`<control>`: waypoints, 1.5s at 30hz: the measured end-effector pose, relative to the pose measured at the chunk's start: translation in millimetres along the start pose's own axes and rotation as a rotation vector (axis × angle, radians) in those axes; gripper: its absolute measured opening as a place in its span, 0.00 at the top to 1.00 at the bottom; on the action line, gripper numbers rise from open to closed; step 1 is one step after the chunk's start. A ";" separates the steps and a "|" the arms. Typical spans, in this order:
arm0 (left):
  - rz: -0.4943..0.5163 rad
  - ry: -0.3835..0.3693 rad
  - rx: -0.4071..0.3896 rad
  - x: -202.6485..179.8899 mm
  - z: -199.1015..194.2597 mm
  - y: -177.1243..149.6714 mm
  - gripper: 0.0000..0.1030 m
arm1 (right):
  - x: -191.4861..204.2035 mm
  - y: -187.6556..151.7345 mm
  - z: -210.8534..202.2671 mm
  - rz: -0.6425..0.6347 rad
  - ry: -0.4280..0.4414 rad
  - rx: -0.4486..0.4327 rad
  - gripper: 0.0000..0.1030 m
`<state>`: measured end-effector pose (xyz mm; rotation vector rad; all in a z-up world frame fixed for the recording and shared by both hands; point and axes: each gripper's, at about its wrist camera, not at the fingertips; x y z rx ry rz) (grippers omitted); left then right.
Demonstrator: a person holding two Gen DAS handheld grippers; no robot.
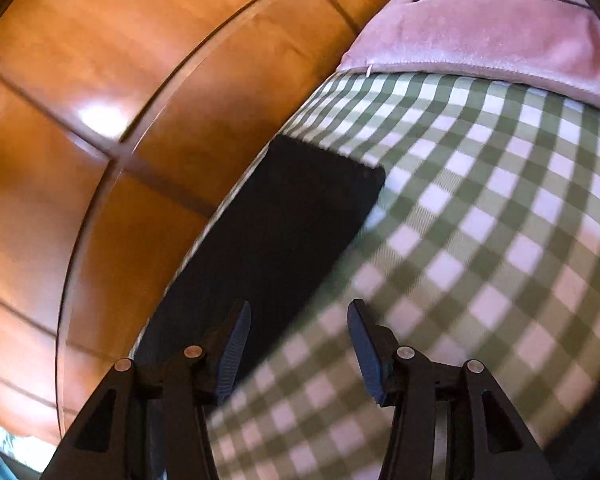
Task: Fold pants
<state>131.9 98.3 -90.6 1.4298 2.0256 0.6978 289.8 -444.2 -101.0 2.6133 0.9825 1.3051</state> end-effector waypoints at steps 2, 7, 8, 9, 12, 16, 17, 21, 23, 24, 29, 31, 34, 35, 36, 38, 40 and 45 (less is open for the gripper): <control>0.018 0.018 -0.005 -4.1 0.1 -0.9 0.50 | 4.3 3.1 8.5 -0.008 -0.002 -0.010 0.50; 0.012 0.008 -0.023 -4.1 -4.4 -4.2 0.50 | 9.9 12.8 28.8 -0.018 -0.025 0.001 0.78; 0.007 0.002 -0.024 -3.2 -4.9 -4.3 0.50 | 8.0 13.5 26.5 -0.002 -0.013 -0.007 0.80; 0.005 -0.001 -0.024 -1.0 -4.0 -3.7 0.50 | 7.9 15.9 24.8 0.004 -0.007 -0.012 0.84; 0.003 -0.003 -0.024 -0.4 -4.2 -3.3 0.50 | 9.6 17.3 8.0 -0.019 0.011 -0.053 0.87; -0.005 -0.015 -0.026 2.3 -4.8 -3.5 0.50 | 11.0 14.9 -28.6 -0.076 0.011 -0.107 0.88; -0.009 -0.022 -0.027 3.5 -5.3 -3.6 0.50 | 10.0 14.1 -37.9 -0.087 0.003 -0.123 0.88; -0.021 -0.045 -0.030 6.5 -6.9 -5.0 0.49 | -4.1 10.3 -64.2 -0.113 -0.061 -0.181 0.88; -0.021 -0.047 -0.028 6.6 -7.5 -5.6 0.49 | -14.5 9.5 -56.7 -0.118 -0.113 -0.148 0.88; -0.020 -0.045 -0.028 6.2 -7.3 -5.7 0.49 | -18.9 9.4 -48.1 -0.110 -0.138 -0.115 0.87; -0.017 -0.042 -0.024 5.5 -6.4 -5.8 0.49 | -13.2 -7.9 -61.0 -0.116 -0.199 -0.144 0.72; -0.015 -0.040 -0.021 4.6 -5.7 -5.1 0.48 | 11.1 -28.6 -69.4 -0.220 -0.168 -0.162 0.68; -0.015 -0.040 -0.017 4.3 -4.6 -3.8 0.48 | 56.6 -74.0 -68.8 -0.435 -0.092 -0.127 0.68; -0.015 -0.040 -0.015 4.4 -4.3 -3.4 0.48 | 71.9 -92.5 -65.2 -0.505 -0.061 -0.101 0.68; -0.015 -0.039 -0.012 3.9 -3.8 -3.1 0.48 | 86.8 -111.7 -61.2 -0.569 -0.026 -0.073 0.68; -0.017 -0.041 0.001 3.8 -2.4 -1.0 0.48 | 111.3 -146.6 -51.9 -0.677 0.035 -0.018 0.68; -0.018 -0.042 0.022 4.0 -1.4 3.5 0.48 | 126.0 -172.1 -40.8 -0.731 0.073 0.026 0.68; -0.105 -0.095 0.047 21.4 -4.8 18.9 0.48 | 144.6 -210.2 -16.2 -0.825 0.053 0.069 0.68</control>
Point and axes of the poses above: each gripper's, at about its wrist camera, not at the fingertips, and z roughly the way its jaws point, x to its left, y to its top, and after that the axes turned 9 degrees about z, right-handed
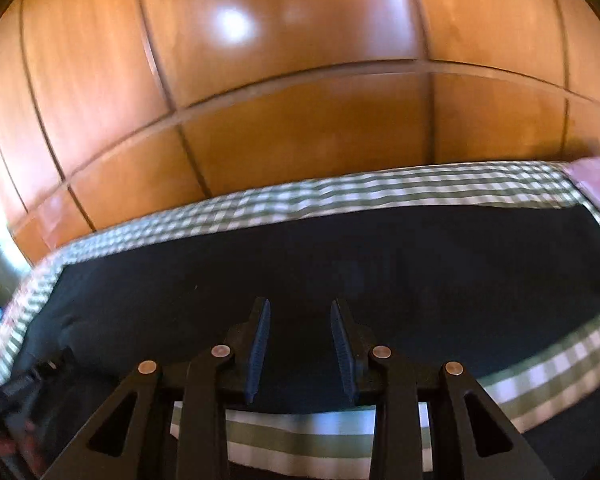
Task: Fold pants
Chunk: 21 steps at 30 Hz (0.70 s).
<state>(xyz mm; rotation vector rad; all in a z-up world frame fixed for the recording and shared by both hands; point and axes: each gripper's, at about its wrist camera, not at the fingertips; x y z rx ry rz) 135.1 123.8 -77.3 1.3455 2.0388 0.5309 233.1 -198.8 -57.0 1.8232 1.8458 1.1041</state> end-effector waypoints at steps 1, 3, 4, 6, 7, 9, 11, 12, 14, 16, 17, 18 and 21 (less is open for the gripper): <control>-0.022 0.004 -0.010 6.0 -2.7 6.1 0.48 | 2.3 -3.1 4.2 -0.012 -0.011 0.012 0.68; -0.050 0.030 -0.039 18.1 -7.3 19.7 0.48 | -0.4 -9.7 10.2 0.005 -0.020 0.039 0.68; -0.061 0.046 -0.060 26.5 -9.3 30.3 0.48 | -4.6 -10.5 13.0 0.026 -0.022 0.053 0.68; -0.070 0.078 -0.089 39.4 -9.9 46.8 0.48 | -12.6 -9.9 15.4 0.059 -0.017 0.066 0.70; -0.068 0.107 -0.098 47.4 -7.9 57.7 0.48 | -18.0 -9.5 18.2 0.066 -0.010 0.068 0.70; -0.060 0.165 -0.110 62.1 -1.5 76.5 0.48 | -17.3 -10.8 16.9 0.058 -0.017 0.064 0.70; -0.054 0.231 -0.125 78.7 7.0 93.8 0.48 | -14.4 -11.8 16.3 0.047 -0.028 0.063 0.70; -0.055 0.275 -0.133 90.2 14.1 104.8 0.48 | -8.8 -11.7 14.3 0.042 -0.033 0.060 0.70; -0.050 0.326 -0.126 107.5 26.0 119.5 0.48 | -8.9 -13.8 11.0 0.035 -0.039 0.055 0.70; -0.040 0.371 -0.110 126.6 40.4 133.4 0.48 | -9.4 -13.1 12.4 0.029 -0.045 0.052 0.70; -0.032 0.389 -0.089 135.0 50.6 141.1 0.48 | -9.3 -13.3 12.5 0.026 -0.049 0.049 0.70; -0.027 0.393 -0.064 140.9 58.0 145.7 0.50 | -8.8 -13.3 13.9 0.022 -0.053 0.049 0.70; -0.019 0.326 -0.007 152.3 77.2 152.9 0.50 | -8.9 -12.4 14.1 0.015 -0.060 0.050 0.70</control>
Point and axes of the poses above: each gripper's, at about its wrist camera, not at the fingertips, and z roughly the way its jaws point, x to its left, y to its top, and after that the axes turned 9 degrees about z, right-handed
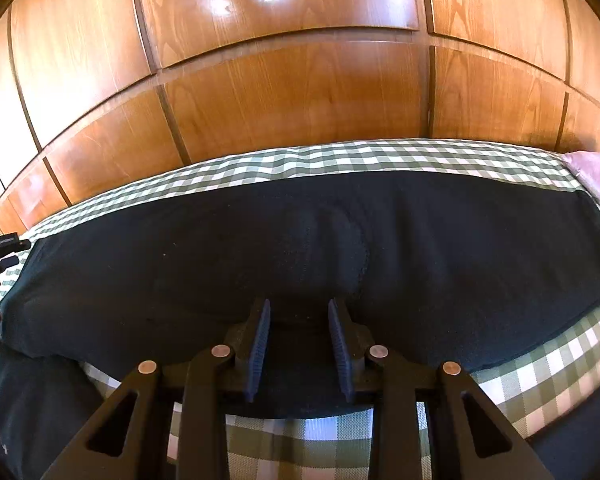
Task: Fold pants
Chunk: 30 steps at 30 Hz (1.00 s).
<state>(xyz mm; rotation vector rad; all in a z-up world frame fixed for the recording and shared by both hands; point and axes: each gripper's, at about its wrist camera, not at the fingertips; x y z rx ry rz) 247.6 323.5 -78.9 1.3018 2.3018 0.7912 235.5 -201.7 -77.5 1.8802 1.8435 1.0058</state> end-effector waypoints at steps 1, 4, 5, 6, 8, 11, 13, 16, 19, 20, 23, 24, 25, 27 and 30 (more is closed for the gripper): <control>0.014 -0.023 0.025 0.6 8.4 1.6 0.50 | -0.1 0.2 0.3 -0.001 -0.001 0.000 0.70; 0.032 -0.023 0.005 -2.6 13.5 -3.1 0.48 | -0.7 0.6 0.5 0.002 0.004 -0.002 0.70; 0.027 -0.031 0.004 -1.2 15.2 -4.5 0.48 | -0.5 0.7 0.9 0.002 0.004 -0.002 0.70; 0.022 -0.038 0.000 -1.0 14.7 -5.8 0.48 | -0.1 0.6 0.9 0.002 0.004 -0.003 0.70; 0.013 -0.049 -0.004 1.5 16.2 -7.0 0.48 | -0.1 0.5 1.0 0.002 0.004 -0.004 0.70; 0.011 -0.030 -0.014 2.1 13.4 -9.5 0.69 | 0.0 0.4 1.4 0.001 0.003 -0.006 0.70; 0.015 -0.044 -0.024 3.8 13.3 -8.6 0.83 | 0.3 0.1 1.4 -0.001 -0.001 -0.009 0.71; 0.029 -0.032 -0.061 -1.4 1.8 -6.0 0.89 | -0.6 -0.1 1.3 0.001 -0.005 -0.011 0.72; -0.011 -0.083 -0.159 2.8 -28.9 -10.4 0.89 | -0.6 0.4 0.9 -0.001 -0.006 -0.011 0.72; -0.025 -0.104 -0.180 4.9 -38.6 -12.3 0.89 | -0.7 0.4 0.9 -0.001 -0.006 -0.011 0.72; -0.046 -0.169 -0.252 11.8 -73.0 -24.2 0.90 | -1.4 0.7 0.6 0.002 -0.002 -0.010 0.72; -0.045 -0.188 -0.269 13.4 -84.1 -30.3 0.90 | -1.7 0.9 0.6 0.002 -0.001 -0.010 0.72; -0.039 -0.202 -0.280 14.0 -93.9 -36.7 0.90 | -1.8 1.1 0.6 0.003 0.000 -0.010 0.72; -0.036 -0.234 -0.301 16.9 -113.3 -54.3 0.90 | -2.5 1.4 0.7 0.006 0.002 -0.010 0.73; -0.068 -0.278 -0.312 25.5 -136.2 -87.5 0.90 | -4.1 1.9 0.4 0.014 0.005 -0.012 0.73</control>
Point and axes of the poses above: each gripper's, at about its wrist camera, not at the fingertips, and z roughly the way its jaws point, x to its left, y to its top, and after that the axes turned 9 degrees about z, right-handed
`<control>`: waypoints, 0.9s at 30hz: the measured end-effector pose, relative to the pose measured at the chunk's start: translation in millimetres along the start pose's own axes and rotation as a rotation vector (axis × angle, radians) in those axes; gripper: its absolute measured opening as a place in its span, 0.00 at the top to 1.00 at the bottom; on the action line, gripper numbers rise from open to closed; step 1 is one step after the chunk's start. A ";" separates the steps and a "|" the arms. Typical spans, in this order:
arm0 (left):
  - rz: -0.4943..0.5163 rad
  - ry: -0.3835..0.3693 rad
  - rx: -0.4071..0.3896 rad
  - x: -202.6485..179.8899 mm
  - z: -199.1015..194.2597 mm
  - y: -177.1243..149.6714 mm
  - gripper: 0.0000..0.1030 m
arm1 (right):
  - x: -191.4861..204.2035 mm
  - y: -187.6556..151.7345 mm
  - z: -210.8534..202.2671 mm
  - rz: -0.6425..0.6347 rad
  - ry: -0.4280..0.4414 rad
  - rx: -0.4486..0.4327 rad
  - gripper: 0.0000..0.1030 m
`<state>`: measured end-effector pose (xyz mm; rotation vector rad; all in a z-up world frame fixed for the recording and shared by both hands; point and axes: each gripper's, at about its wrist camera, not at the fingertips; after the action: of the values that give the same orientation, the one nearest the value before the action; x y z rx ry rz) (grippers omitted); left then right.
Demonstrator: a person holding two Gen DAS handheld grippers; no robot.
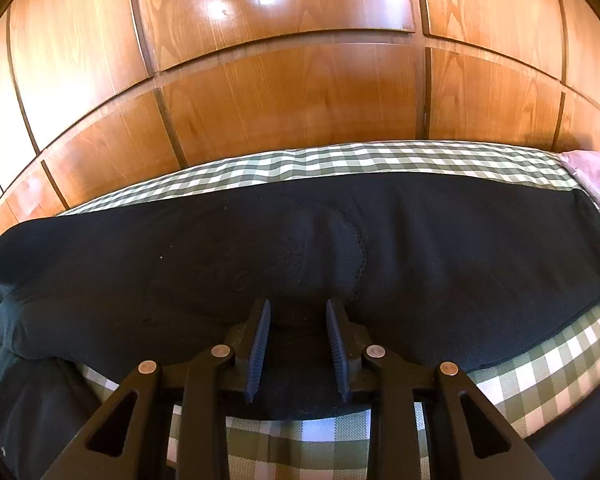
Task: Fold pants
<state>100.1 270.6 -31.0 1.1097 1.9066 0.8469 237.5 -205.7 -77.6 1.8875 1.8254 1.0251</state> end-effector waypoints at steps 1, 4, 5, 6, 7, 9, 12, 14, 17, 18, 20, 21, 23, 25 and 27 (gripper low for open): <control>-0.017 -0.006 0.003 1.8 -9.1 -8.5 0.90 | -0.5 0.1 -0.1 0.002 0.001 0.000 0.73; -0.096 -0.024 0.031 10.1 -27.5 -42.7 0.90 | -1.2 0.3 -0.2 0.005 0.004 -0.001 0.72; -0.110 -0.025 0.040 11.8 -29.4 -51.0 0.90 | -1.7 0.4 -0.3 0.008 0.007 -0.001 0.72; -0.129 -0.029 0.050 13.5 -30.8 -60.4 0.90 | -2.5 0.4 -0.7 0.011 0.011 -0.001 0.72; -0.162 -0.041 0.062 17.1 -30.8 -67.6 0.90 | -3.3 0.4 -1.1 0.015 0.014 -0.002 0.72; -0.212 -0.050 0.050 23.4 -33.8 -73.5 0.90 | -4.0 0.8 -0.9 0.017 0.018 0.002 0.72; -0.257 -0.061 0.059 31.5 -29.6 -77.9 0.90 | -0.9 2.2 1.7 0.001 0.020 0.032 0.66; -0.285 -0.075 0.077 38.0 -22.5 -80.2 0.90 | 6.3 7.2 3.4 -0.028 -0.002 0.069 0.61; -0.294 -0.088 0.076 40.2 -21.1 -82.5 0.90 | 21.1 24.0 7.3 -0.014 0.015 0.146 0.56; -0.299 -0.095 0.075 39.2 -21.4 -82.2 0.90 | 25.8 33.1 8.9 0.037 0.069 0.172 0.56; -0.314 -0.110 0.076 43.1 -21.9 -85.1 0.90 | 37.0 52.7 15.9 0.163 0.164 0.225 0.49; -0.324 -0.118 0.076 44.9 -21.9 -85.9 0.90 | 42.0 59.6 21.5 0.205 0.193 0.255 0.40; -0.338 -0.132 0.076 47.0 -21.8 -87.2 0.90 | 57.8 74.4 38.1 0.280 0.233 0.326 0.39; -0.344 -0.137 0.078 48.3 -21.3 -87.9 0.90 | 72.5 87.3 50.0 0.316 0.210 0.342 0.39; -0.349 -0.140 0.082 49.6 -21.0 -89.5 0.90 | 85.8 97.6 59.7 0.346 0.197 0.339 0.39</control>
<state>30.1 275.7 -108.3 0.8242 1.9537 0.4891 342.9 -121.5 -30.2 2.4490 1.9204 1.0974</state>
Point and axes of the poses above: each gripper's, at about its wrist camera, not at the fingertips, and z roughly the way its jaws point, x to its left, y to its top, and after that the axes turned 9 degrees about z, right-handed
